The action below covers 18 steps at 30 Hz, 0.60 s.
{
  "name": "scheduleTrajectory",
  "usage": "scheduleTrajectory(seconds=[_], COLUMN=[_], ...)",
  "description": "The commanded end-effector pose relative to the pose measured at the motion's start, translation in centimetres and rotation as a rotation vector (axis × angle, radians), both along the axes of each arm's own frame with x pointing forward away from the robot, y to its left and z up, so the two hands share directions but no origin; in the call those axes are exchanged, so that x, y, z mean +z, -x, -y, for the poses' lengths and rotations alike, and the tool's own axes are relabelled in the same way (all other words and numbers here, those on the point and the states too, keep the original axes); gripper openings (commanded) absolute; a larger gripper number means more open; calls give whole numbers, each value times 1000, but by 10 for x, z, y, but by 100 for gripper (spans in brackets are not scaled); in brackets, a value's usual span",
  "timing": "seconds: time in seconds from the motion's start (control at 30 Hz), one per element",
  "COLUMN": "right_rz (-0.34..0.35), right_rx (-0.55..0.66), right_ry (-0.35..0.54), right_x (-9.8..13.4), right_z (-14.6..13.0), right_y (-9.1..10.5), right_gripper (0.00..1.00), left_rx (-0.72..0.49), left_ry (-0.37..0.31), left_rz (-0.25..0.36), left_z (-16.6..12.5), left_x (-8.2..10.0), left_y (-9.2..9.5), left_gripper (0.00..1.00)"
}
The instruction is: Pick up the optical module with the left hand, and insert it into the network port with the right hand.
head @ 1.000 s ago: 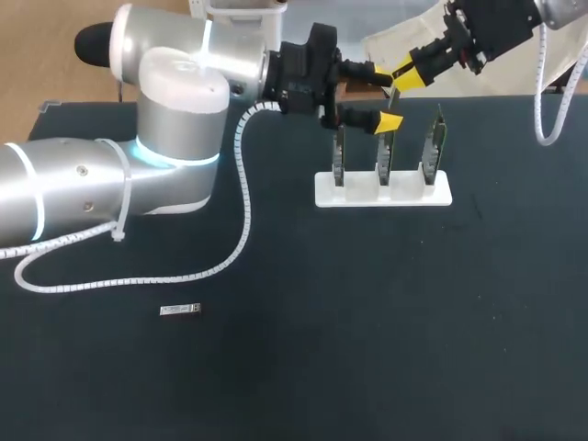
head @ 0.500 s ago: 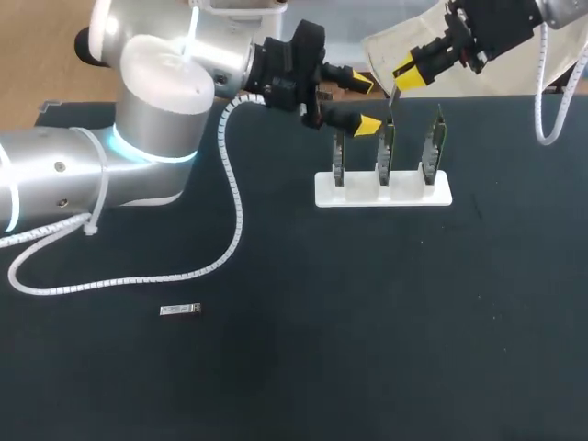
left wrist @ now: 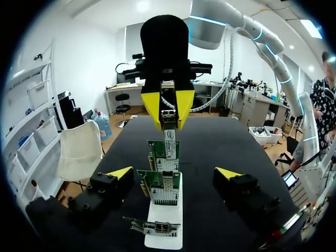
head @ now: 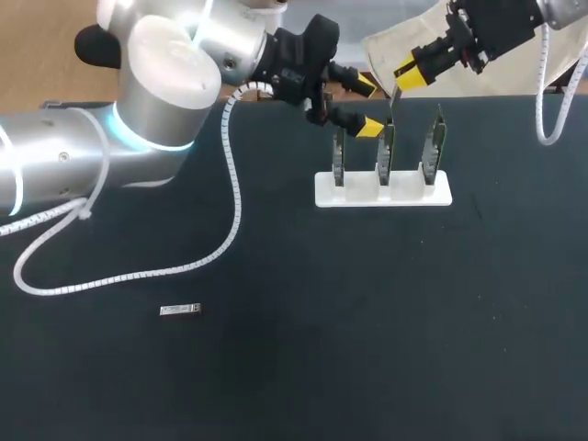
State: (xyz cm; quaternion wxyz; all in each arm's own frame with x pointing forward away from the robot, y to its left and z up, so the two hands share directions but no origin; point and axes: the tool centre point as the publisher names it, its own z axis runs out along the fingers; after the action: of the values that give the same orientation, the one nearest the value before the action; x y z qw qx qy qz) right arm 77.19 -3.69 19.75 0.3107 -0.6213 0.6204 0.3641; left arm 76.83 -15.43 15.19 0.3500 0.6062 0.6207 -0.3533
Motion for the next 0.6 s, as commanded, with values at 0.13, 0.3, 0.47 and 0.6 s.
scheduleTrajectory(seconds=[0.13, 0.3, 0.47, 0.6], right_rz=[2, -1, 1, 2], right_rx=[3, 8, 11, 12], right_ry=[-3, -1, -1, 1], right_x=[0, -1, 0, 0], right_z=[1, 1, 1, 2], right_y=[-1, -1, -1, -1], right_gripper=[0, 0, 0, 0], left_rx=[-4, -11, -15, -14], left_ry=[-17, -31, -41, -46], left_rz=[-14, -14, -17, -27], left_z=[0, 1, 1, 2], left_x=[-4, -5, -7, -9], left_y=[-3, -4, -4, -3], left_gripper=[100, 100, 100, 100])
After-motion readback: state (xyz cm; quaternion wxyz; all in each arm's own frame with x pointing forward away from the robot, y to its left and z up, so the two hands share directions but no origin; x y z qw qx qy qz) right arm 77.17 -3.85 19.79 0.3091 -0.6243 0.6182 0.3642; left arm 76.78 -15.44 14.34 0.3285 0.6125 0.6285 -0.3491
